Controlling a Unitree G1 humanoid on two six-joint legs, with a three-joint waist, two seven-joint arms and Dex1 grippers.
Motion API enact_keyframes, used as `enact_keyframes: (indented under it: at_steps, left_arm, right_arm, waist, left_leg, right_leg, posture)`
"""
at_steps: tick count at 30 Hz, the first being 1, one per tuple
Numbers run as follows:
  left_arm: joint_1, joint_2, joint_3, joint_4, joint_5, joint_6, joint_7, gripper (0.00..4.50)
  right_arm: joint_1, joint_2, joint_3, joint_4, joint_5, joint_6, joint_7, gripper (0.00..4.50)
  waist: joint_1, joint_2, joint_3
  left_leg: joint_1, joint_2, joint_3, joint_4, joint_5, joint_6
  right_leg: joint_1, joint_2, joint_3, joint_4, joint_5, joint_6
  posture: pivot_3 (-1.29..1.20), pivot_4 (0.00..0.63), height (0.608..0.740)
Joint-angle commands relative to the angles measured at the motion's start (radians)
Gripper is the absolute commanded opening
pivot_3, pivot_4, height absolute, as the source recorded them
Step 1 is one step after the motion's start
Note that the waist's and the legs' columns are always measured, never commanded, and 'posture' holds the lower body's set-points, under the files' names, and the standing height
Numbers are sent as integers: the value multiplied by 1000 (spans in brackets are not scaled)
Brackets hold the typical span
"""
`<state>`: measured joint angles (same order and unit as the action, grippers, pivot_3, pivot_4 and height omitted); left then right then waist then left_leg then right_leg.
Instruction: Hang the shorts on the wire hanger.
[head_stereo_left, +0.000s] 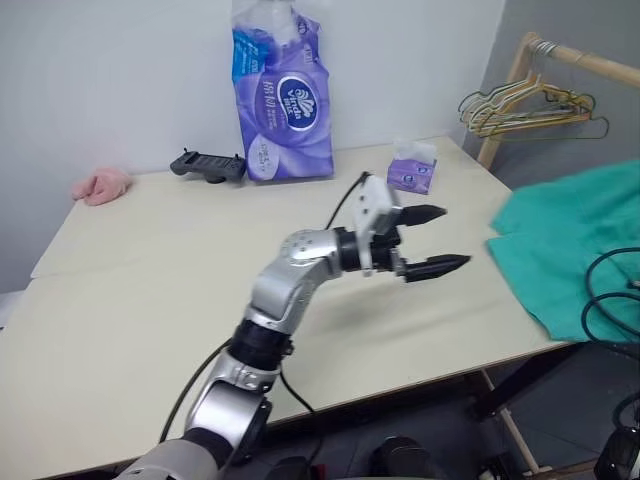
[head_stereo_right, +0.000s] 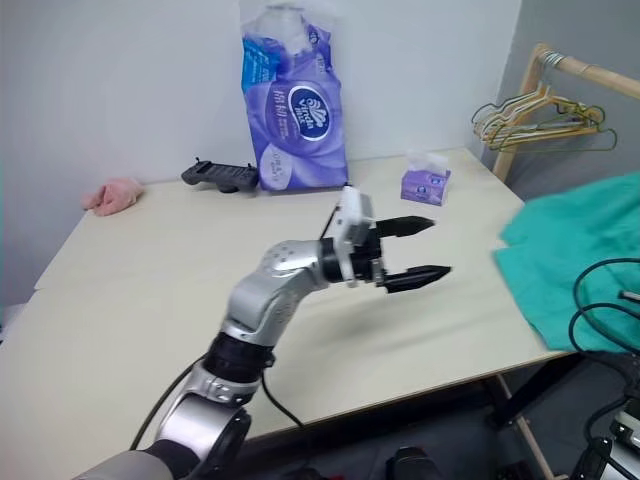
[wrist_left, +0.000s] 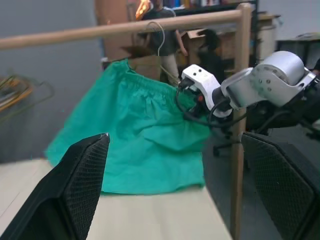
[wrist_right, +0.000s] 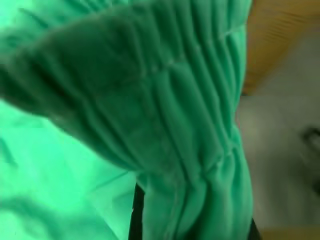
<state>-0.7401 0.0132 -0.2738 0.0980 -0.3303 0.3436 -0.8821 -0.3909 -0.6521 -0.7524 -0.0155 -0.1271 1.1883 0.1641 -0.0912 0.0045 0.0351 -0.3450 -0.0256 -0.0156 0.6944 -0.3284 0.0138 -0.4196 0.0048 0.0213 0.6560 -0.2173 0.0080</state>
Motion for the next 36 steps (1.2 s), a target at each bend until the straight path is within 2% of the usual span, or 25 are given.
enact_keyframes:
  at_steps: [1,5,10,15,19,22,26,30,33,36]
  left_arm:
    - [-68,-60,-14,90,58,-91,53,4489]
    - [-136,-141,-17,214,110,-173,104,4489]
    - [-216,-197,-12,330,138,-241,140,4489]
    - [-283,-218,0,403,130,-284,158,4489]
    - [-294,-212,-3,415,128,-301,155,4489]
    - [-289,-205,-4,405,127,-301,151,4500]
    - [-272,-202,-6,372,105,-284,124,4500]
    - [-269,-203,-4,359,95,-274,114,4500]
    - [-273,-196,-2,360,90,-272,110,4500]
    - [-270,-193,-1,354,80,-260,96,4500]
  right_arm:
    - [-59,-71,-61,30,-2,-40,-74,0]
    - [-127,-118,-88,122,22,-66,-127,0]
    - [-221,-163,-68,243,56,-93,-157,0]
    - [-304,-214,-35,400,83,-141,-179,0]
    - [-330,-213,-30,462,108,-140,-202,0]
    - [-326,-200,-24,453,121,-142,-215,708]
    - [-295,-181,-7,397,117,-124,-252,2056]
    - [-259,-130,-34,203,104,-7,-299,3426]
    - [-209,-62,-62,-49,57,161,-344,4472]
    - [-208,-11,-61,-252,27,302,-353,4472]
  waist:
    - [-17,6,-4]
    - [-49,8,-5]
    - [-85,8,-5]
    - [-105,8,-5]
    - [-105,8,-5]
    - [-104,8,-5]
    - [-104,8,-4]
    - [-104,8,-4]
    - [-102,8,-4]
    - [-102,8,-4]
  left_leg:
    - [0,0,2,0,-1,2]
    - [2,-1,10,0,-4,7]
    - [6,-1,21,0,-11,18]
    - [5,-2,27,-1,-13,22]
    - [5,-3,29,-1,-14,22]
    - [6,-4,31,-1,-14,22]
    - [6,-6,33,-1,-14,21]
    - [6,-8,34,-1,-14,21]
    - [5,-10,34,0,-14,21]
    - [4,-11,33,1,-14,21]
  right_leg:
    - [0,0,2,0,-1,1]
    - [0,1,11,-2,-3,4]
    - [0,2,22,-4,-5,9]
    - [0,2,27,-9,-4,14]
    - [0,1,31,-10,-4,18]
    - [0,1,35,-10,-4,21]
    - [0,3,43,-10,-4,25]
    - [0,3,50,-10,-4,29]
    - [0,3,53,-10,-4,32]
    - [0,3,54,-10,-5,34]
  posture:
    - [-269,0,740]
    - [-284,0,740]
    - [-280,0,740]
    - [-267,0,740]
    - [-252,6,740]
    - [-244,11,740]
    - [-240,15,740]
    - [-244,19,740]
    - [-249,25,740]
    - [-271,35,740]
